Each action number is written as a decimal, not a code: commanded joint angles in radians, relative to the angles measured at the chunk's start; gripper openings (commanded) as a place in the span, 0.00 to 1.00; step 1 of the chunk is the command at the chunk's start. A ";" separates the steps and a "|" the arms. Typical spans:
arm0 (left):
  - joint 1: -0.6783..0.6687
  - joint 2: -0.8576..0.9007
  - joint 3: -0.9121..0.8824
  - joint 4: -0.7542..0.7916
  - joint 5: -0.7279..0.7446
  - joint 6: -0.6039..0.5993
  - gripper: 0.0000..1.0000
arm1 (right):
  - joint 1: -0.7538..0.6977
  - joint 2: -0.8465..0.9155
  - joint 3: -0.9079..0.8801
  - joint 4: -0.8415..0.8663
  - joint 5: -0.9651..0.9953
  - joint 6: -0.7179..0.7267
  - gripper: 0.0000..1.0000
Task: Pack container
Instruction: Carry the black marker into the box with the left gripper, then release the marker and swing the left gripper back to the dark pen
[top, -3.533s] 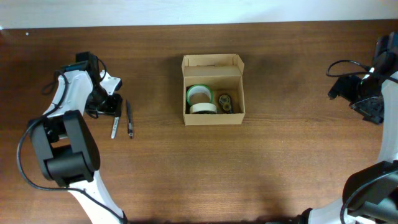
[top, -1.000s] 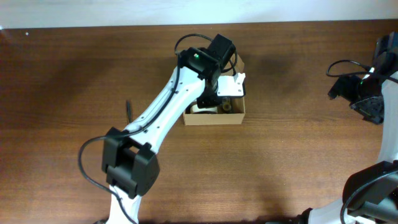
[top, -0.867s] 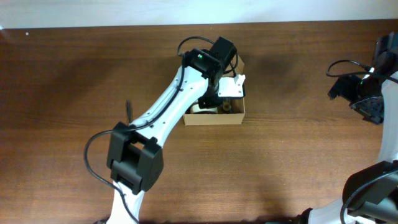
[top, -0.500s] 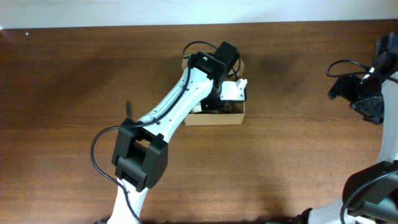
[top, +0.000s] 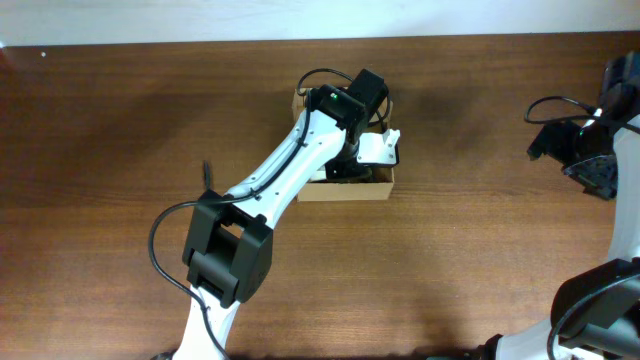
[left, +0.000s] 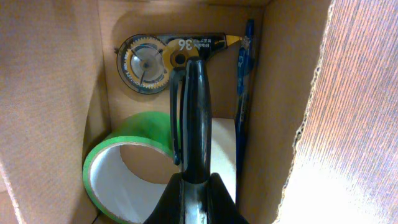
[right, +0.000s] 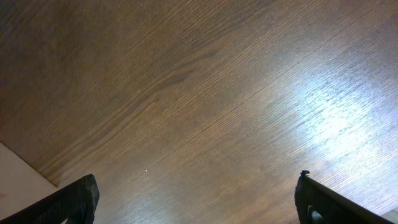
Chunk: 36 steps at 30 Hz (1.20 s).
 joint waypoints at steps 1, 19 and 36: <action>-0.004 0.023 -0.006 0.001 0.027 0.002 0.02 | -0.006 0.008 -0.004 0.001 -0.002 0.001 0.99; -0.012 -0.176 -0.005 0.088 -0.175 -0.163 0.69 | -0.006 0.008 -0.004 0.000 -0.002 0.001 0.99; 0.605 -0.845 -0.381 0.289 -0.141 -0.472 0.76 | -0.006 0.008 -0.004 0.001 -0.002 0.001 0.99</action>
